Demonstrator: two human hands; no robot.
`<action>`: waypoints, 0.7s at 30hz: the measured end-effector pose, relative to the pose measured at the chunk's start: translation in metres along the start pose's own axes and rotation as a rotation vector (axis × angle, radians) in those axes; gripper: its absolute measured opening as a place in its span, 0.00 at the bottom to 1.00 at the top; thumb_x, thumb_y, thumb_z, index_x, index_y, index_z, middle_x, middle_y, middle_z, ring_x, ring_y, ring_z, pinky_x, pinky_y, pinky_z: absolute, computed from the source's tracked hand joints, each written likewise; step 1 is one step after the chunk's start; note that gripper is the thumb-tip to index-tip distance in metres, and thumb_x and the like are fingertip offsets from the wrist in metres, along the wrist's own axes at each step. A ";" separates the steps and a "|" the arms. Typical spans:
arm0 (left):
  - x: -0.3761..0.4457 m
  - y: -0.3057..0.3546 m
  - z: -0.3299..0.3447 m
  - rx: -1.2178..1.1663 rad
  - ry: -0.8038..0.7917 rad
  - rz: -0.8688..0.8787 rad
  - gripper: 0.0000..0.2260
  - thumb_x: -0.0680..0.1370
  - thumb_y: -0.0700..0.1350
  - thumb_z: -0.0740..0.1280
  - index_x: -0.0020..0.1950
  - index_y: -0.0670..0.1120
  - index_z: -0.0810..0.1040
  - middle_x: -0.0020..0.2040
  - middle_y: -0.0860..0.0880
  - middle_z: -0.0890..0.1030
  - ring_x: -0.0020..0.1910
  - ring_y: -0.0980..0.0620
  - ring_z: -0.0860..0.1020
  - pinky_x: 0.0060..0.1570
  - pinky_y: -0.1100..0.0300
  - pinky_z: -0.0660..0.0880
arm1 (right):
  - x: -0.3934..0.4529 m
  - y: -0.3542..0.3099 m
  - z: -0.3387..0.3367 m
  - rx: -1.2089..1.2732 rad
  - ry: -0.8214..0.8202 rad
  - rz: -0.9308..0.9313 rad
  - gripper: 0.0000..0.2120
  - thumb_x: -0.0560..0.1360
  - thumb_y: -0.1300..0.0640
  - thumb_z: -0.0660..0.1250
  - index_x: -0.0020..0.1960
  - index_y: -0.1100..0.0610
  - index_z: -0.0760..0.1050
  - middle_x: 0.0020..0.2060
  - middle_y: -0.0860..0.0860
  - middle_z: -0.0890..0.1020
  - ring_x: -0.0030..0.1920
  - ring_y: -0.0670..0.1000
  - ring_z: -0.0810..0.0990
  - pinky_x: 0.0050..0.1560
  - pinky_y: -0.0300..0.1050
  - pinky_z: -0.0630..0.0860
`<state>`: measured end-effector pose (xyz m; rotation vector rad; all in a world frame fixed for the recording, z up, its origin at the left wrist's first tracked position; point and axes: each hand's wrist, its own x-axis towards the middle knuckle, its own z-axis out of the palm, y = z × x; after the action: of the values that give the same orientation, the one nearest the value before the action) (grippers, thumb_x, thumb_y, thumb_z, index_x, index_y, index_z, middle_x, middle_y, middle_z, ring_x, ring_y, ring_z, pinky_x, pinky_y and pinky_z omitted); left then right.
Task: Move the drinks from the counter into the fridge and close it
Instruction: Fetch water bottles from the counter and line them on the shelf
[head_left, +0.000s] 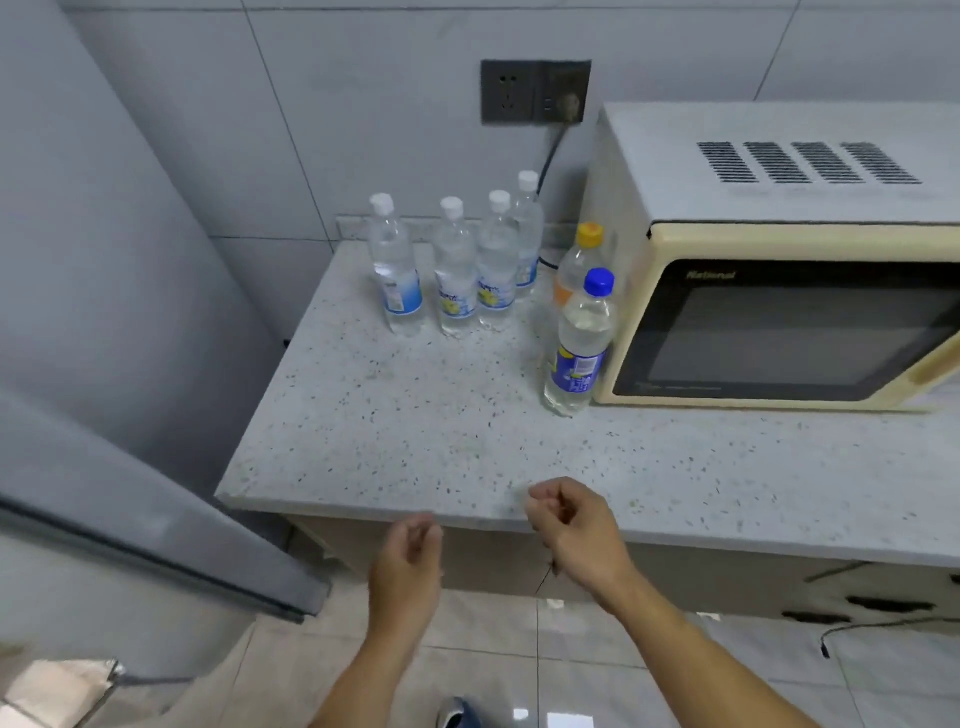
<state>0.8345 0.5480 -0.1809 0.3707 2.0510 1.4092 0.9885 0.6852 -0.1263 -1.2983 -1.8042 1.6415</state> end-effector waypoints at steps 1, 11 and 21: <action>0.009 0.017 0.003 -0.025 0.004 0.038 0.07 0.80 0.48 0.66 0.52 0.62 0.78 0.52 0.58 0.81 0.50 0.60 0.81 0.43 0.61 0.81 | 0.015 -0.015 0.003 -0.007 -0.002 -0.039 0.01 0.77 0.57 0.71 0.48 0.52 0.80 0.35 0.46 0.77 0.36 0.44 0.76 0.40 0.41 0.77; 0.108 0.173 0.029 -0.171 0.312 0.172 0.08 0.78 0.49 0.65 0.54 0.61 0.76 0.51 0.60 0.78 0.51 0.57 0.79 0.51 0.50 0.82 | 0.159 -0.153 0.024 -0.094 0.098 -0.304 0.16 0.76 0.51 0.70 0.62 0.51 0.76 0.55 0.46 0.80 0.46 0.46 0.80 0.55 0.54 0.81; 0.227 0.279 0.028 0.248 0.442 0.268 0.26 0.78 0.49 0.68 0.75 0.51 0.65 0.69 0.46 0.69 0.63 0.46 0.73 0.55 0.58 0.68 | 0.266 -0.259 0.034 -0.489 0.035 -0.536 0.25 0.80 0.55 0.66 0.75 0.54 0.65 0.74 0.52 0.65 0.67 0.53 0.74 0.63 0.43 0.69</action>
<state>0.6463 0.8020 -0.0074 0.4857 2.6305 1.4944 0.7319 0.9089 0.0248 -0.8757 -2.3579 0.9212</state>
